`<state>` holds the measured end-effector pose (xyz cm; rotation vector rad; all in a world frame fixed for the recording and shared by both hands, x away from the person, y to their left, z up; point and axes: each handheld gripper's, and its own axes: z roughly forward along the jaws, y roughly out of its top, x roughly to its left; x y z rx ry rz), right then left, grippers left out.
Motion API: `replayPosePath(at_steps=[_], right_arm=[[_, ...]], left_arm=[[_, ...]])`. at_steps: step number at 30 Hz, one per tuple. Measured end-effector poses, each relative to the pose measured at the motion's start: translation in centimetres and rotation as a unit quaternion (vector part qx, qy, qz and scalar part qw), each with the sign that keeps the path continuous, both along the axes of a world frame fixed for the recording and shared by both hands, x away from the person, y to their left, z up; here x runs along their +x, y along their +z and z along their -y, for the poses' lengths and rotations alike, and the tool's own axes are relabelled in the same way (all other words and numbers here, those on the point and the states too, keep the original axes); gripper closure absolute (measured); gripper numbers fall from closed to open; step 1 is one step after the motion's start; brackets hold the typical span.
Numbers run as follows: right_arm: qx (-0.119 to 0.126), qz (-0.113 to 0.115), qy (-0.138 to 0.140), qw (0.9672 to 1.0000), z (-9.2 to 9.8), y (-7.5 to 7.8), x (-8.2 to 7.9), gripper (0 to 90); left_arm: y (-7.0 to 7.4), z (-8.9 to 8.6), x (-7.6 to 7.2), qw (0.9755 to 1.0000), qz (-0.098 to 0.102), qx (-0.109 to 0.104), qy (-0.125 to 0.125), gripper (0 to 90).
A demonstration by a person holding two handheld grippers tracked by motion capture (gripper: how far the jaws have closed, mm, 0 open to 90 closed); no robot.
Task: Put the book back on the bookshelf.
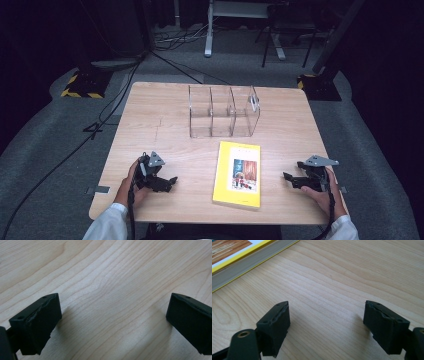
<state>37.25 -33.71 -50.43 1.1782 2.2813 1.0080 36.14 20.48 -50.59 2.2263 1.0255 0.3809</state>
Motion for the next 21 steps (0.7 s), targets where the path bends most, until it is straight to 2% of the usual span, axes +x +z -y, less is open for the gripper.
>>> replayPosePath(at_steps=[3, 5, 7, 10, 12, 15, 17, 19, 21], right_arm=[[-0.002, -0.003, 0.009, 1.0, -0.3, 0.1, -0.2, 21.7], [-0.005, -0.006, 0.025, 0.9996, -0.5, 0.1, -0.2, 21.7], [-0.005, -0.008, 0.031, 0.9995, -0.8, 0.2, -0.3, 21.7], [-0.01, -0.012, 0.059, 0.9981, -1.7, 0.3, -0.5, 21.4], [-0.016, -0.02, 0.081, 0.9964, -2.4, 0.4, -0.6, 20.7], [-0.029, -0.032, 0.118, 0.9921, -3.7, 0.7, -1.1, 20.8], [-0.033, -0.036, 0.126, 0.9909, -4.0, 0.8, -1.3, 21.0], [-0.043, -0.042, 0.151, 0.9867, -4.7, 1.0, -1.7, 22.3], [-0.047, -0.046, 0.165, 0.9841, -5.2, 1.1, -1.8, 23.6]], left_arm=[[0.0, 0.6, -0.3, 0.9999, -0.005, -0.002, 0.009, 0.1], [0.0, 0.9, -0.4, 0.9999, -0.005, -0.003, 0.01, 0.1], [0.0, 1.7, -1.0, 1.0, -0.004, -0.001, -0.005, 0.1], [0.0, 2.4, -1.8, 0.9993, -0.006, -0.001, -0.036, 0.1], [0.0, 2.7, -2.1, 0.9988, -0.006, -0.002, -0.048, 0.1], [0.0, 3.0, -2.4, 0.9985, -0.007, -0.003, -0.054, 0.1], [0.0, 3.1, -2.4, 0.9982, -0.006, -0.001, -0.059, 0.1], [0.0, 3.4, -2.5, 0.9977, -0.007, -0.004, -0.067, 0.0], [0.0, 3.6, -2.5, 0.9979, -0.006, -0.003, -0.065, 0.0]])
